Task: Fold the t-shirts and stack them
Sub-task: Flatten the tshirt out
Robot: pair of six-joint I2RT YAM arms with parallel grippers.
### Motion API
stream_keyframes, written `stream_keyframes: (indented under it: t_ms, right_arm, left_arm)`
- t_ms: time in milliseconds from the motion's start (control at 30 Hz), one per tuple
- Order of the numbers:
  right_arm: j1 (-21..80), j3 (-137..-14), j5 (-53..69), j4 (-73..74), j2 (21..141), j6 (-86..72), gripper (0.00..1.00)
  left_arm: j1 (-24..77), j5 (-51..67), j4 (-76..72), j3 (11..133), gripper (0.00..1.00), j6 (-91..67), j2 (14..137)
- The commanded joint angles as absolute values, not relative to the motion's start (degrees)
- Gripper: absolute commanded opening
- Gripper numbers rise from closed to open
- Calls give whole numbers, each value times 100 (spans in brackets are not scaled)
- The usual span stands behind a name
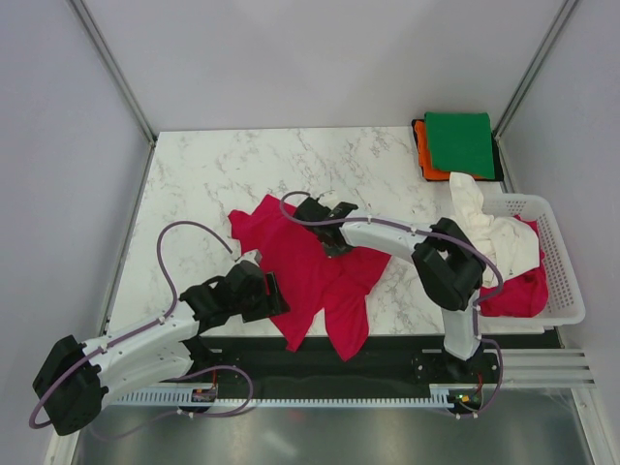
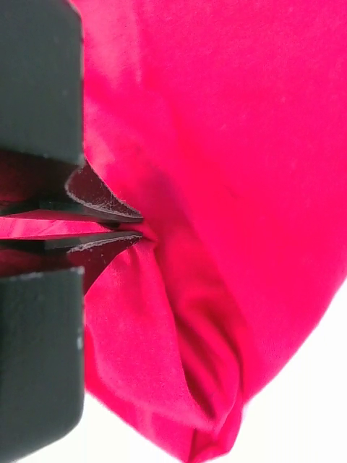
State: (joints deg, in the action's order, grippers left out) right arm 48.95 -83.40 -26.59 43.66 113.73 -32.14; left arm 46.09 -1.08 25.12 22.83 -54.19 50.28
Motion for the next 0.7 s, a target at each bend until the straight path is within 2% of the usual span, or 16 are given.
stream_keyframes:
  t_ms: [0, 133, 167, 433, 667]
  right_arm:
    - [4878, -8341, -3006, 4702, 10706, -3261, 14]
    - [4878, -8324, -3102, 4974, 10136, -3269, 8]
    - [4887, -8297, -3129, 5088, 10029, -3287, 0]
    - [4580, -7490, -3436, 5554, 8309, -3629, 0]
    - [4087, -6698, -3498, 5809, 7102, -3955, 0]
  left_arm:
    - [4605, -167, 2312, 2259, 69, -5599, 4983]
    - [4605, -193, 2495, 2399, 71, -5581, 4966]
    - [4605, -193, 2627, 2469, 71, -5564, 4940]
    - [4623, 209, 3910, 3225, 70, -5634, 4544]
    - [5070, 633, 4175, 3357, 70, -5931, 5132]
